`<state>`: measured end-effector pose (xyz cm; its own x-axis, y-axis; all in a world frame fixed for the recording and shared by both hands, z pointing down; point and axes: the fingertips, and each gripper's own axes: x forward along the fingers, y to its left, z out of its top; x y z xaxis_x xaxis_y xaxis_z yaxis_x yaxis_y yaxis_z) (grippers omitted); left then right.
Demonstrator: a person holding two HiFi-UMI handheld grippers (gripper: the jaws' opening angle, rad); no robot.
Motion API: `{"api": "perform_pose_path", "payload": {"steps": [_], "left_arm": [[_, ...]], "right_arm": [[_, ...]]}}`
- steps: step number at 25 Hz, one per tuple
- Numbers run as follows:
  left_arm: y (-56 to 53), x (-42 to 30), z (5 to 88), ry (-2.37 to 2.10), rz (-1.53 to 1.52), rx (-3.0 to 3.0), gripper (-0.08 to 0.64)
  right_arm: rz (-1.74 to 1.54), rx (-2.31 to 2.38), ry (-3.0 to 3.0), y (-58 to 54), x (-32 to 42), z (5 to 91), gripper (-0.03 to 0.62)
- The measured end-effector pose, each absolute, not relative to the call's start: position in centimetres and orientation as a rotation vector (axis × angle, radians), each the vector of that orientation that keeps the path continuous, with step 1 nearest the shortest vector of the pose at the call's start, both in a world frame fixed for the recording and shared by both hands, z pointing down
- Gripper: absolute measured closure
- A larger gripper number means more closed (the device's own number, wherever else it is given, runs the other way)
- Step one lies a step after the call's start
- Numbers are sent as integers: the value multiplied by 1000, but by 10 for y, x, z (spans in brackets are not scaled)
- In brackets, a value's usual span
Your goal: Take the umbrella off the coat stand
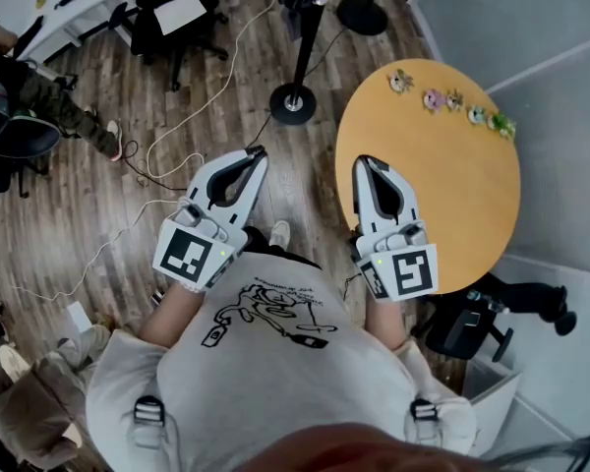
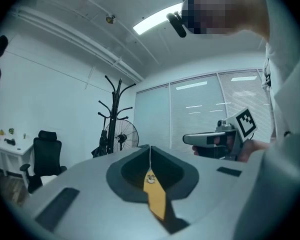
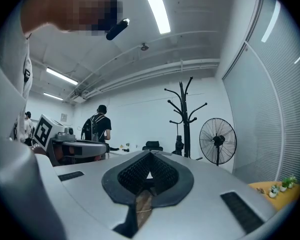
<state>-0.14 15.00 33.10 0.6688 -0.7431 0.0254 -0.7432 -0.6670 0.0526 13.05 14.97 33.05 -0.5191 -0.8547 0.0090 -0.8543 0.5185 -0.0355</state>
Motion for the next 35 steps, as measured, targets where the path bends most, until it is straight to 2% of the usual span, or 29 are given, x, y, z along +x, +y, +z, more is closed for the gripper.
{"api": "perform_pose_path", "payload": {"steps": [16,35], "left_arm": [[120,7,333,-1256,-11,2828,548],[33,-9,327,-1244,-53,2830,548]], "right_arm": [[-57,-1535,2735,122,139,333,577],[-47,-1526,2749,35,119,329,577]]}}
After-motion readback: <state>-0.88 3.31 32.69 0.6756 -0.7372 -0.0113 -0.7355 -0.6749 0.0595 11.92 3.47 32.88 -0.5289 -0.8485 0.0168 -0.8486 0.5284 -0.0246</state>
